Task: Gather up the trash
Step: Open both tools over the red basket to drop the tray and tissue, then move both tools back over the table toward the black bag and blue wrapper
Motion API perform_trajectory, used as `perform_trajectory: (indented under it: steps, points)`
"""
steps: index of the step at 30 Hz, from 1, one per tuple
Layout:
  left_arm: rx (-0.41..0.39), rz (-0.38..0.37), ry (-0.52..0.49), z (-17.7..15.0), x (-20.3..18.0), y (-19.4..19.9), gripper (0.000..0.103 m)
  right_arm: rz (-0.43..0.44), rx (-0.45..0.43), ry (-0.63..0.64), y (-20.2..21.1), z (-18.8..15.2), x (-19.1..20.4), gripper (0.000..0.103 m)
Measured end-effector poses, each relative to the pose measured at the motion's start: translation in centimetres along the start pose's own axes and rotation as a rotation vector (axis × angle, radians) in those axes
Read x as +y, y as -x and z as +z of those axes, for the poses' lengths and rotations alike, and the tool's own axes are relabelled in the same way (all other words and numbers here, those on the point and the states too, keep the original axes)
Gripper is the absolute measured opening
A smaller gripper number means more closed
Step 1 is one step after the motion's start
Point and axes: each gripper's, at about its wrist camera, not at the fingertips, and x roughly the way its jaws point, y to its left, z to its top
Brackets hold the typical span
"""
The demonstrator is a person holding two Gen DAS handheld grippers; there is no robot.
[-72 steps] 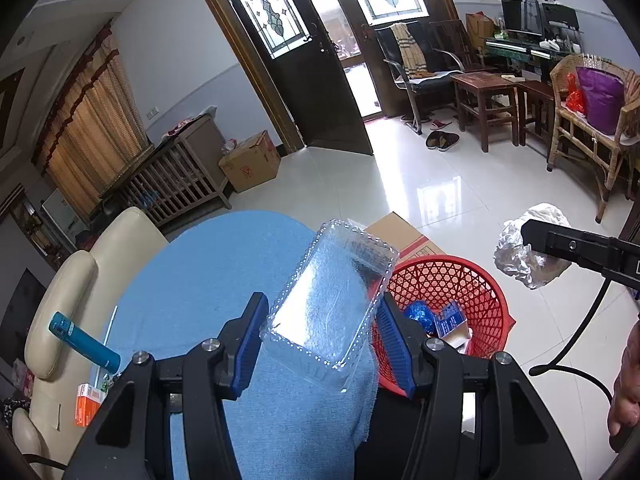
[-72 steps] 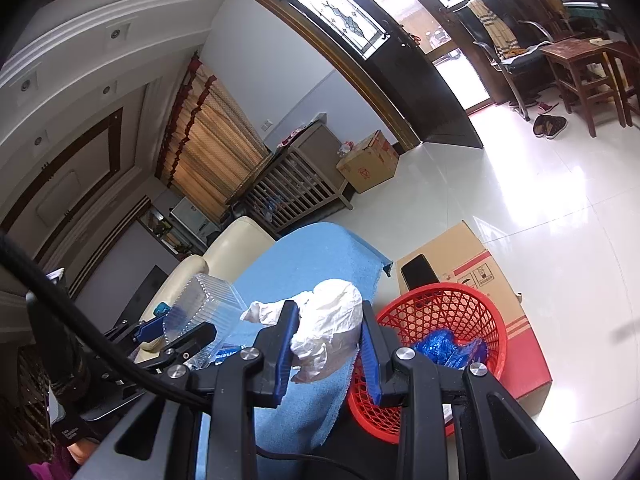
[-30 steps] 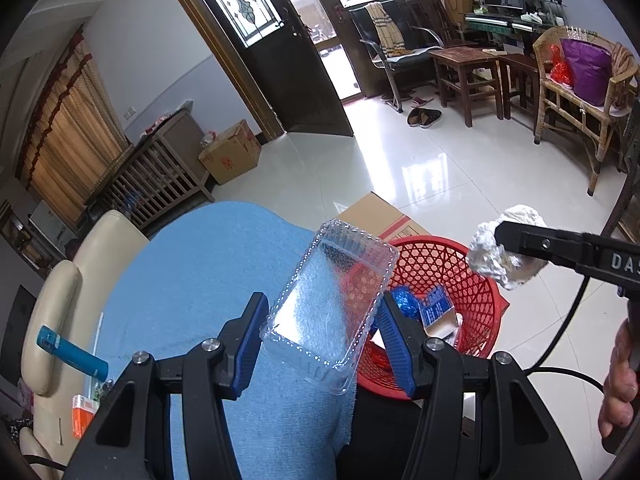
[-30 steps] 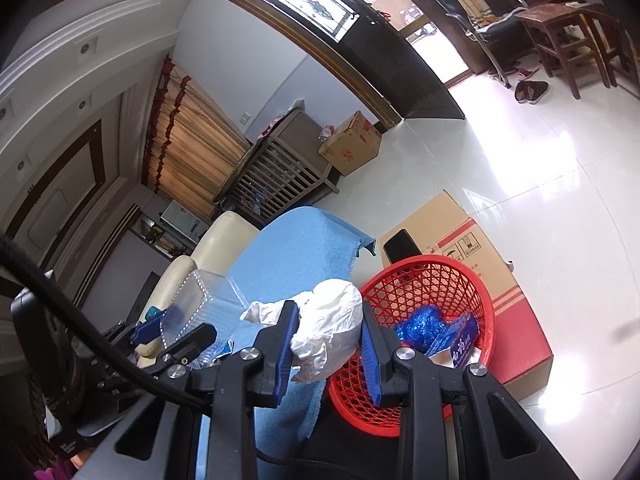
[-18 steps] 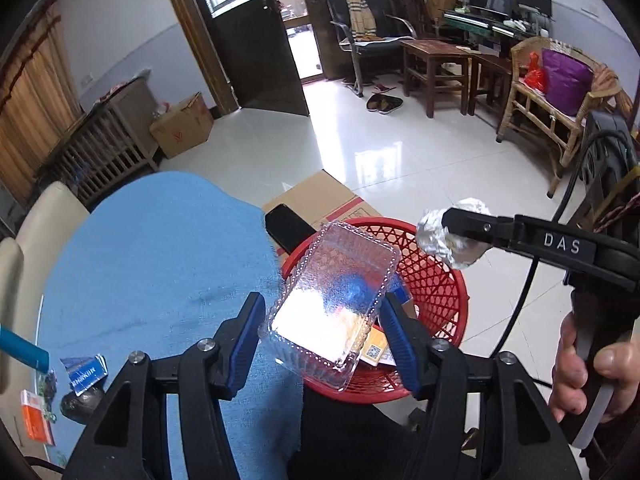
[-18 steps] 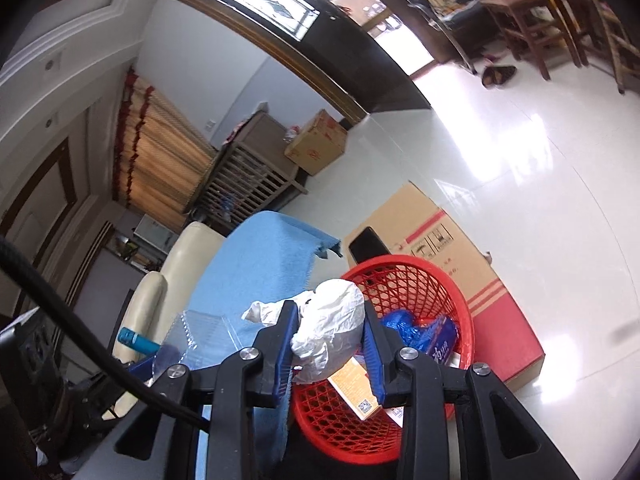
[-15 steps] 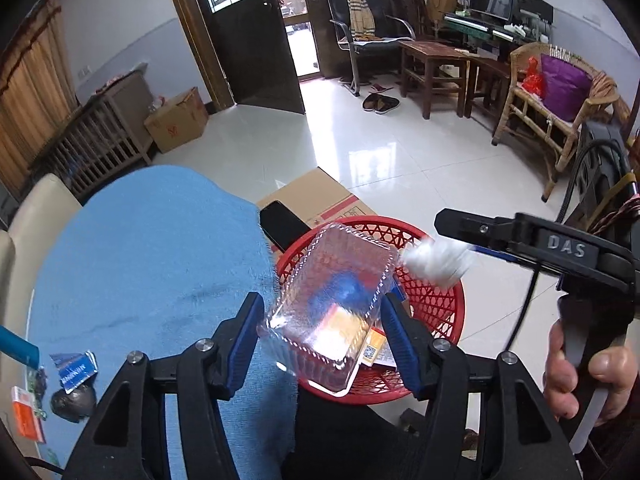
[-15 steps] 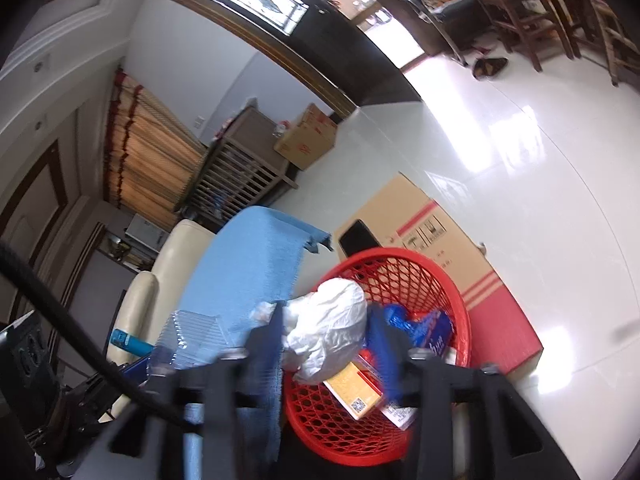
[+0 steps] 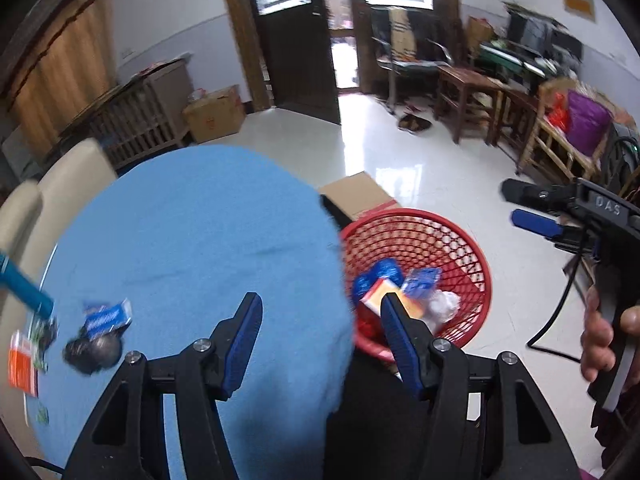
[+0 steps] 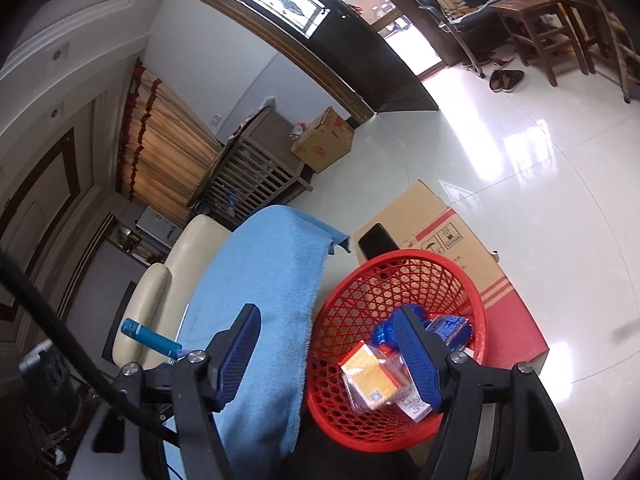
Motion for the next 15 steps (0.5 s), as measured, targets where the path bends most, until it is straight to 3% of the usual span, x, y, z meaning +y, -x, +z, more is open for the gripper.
perform_trajectory:
  steps: [9, 15]
  points:
    - [-0.071, 0.173, 0.164, -5.0, 8.7, 4.2, 0.062, 0.038, 0.051, 0.109, -1.0, -1.1, 5.3, 0.073]
    - [-0.058, 0.274, 0.294, -10.0, 15.3, 5.8, 0.063, 0.058, 0.137, 0.223, -3.9, -3.0, 10.3, 0.073]
